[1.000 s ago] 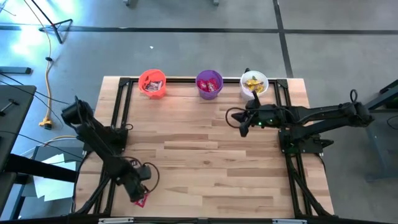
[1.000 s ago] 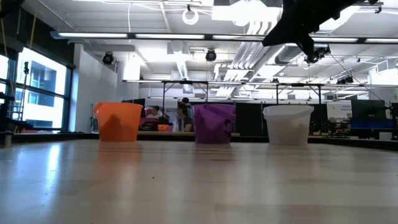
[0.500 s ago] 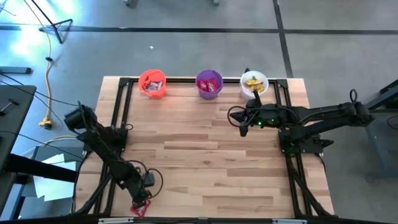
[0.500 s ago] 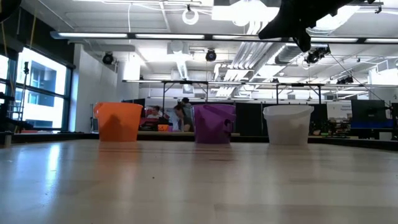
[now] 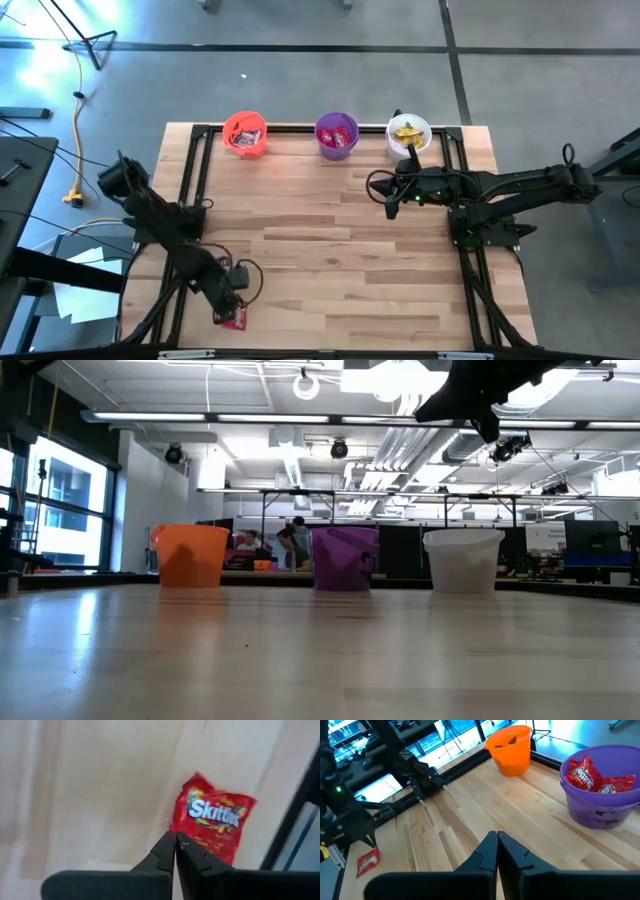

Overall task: Sort candy
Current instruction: Put the red candy into the purple bucket

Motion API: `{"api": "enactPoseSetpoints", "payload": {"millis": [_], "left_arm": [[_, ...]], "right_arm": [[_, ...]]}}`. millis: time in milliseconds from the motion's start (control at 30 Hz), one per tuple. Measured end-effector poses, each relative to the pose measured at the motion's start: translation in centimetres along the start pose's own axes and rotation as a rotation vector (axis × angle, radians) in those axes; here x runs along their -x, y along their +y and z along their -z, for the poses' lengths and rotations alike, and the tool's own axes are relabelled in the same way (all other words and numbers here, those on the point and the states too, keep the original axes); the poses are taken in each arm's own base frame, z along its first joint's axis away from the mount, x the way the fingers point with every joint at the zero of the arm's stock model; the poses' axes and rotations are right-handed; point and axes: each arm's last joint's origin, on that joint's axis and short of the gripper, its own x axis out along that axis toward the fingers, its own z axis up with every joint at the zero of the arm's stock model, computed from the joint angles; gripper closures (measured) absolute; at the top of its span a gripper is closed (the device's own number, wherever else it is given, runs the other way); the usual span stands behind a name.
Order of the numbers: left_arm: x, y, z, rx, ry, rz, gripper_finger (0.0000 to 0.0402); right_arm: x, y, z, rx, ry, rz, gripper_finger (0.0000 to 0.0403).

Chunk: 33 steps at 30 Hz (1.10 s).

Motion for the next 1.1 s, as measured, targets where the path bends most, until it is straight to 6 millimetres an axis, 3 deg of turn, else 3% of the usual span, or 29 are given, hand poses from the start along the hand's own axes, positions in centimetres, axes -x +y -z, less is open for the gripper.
{"api": "enactPoseSetpoints", "payload": {"millis": [333,467,600,900,1100], "left_arm": [[6.1,1.9,-1.3,0.075,-0.204,0.104,0.0401],[6.8,1.3,-1.4,0.07,-0.156,0.239,0.0383],[5.1,0.3,-0.8,0.058,-0.078,0.222,0.0341],[-1.4,-0.6,0.0,0.049,0.046,0.015,0.0225],[-3.5,-1.0,-0.3,0.047,0.099,0.023,0.0197]], "right_arm": [[0.0,0.0,0.0,-0.001,-0.002,-0.001,0.0403],[0.0,0.0,0.0,-0.004,-0.002,-0.002,0.0403],[0.0,0.0,0.0,-0.004,-0.002,-0.002,0.0403],[0.0,0.0,0.0,-0.031,-0.002,-0.004,0.0403],[0.0,0.0,0.0,-0.038,0.001,-0.008,0.0403]]}}
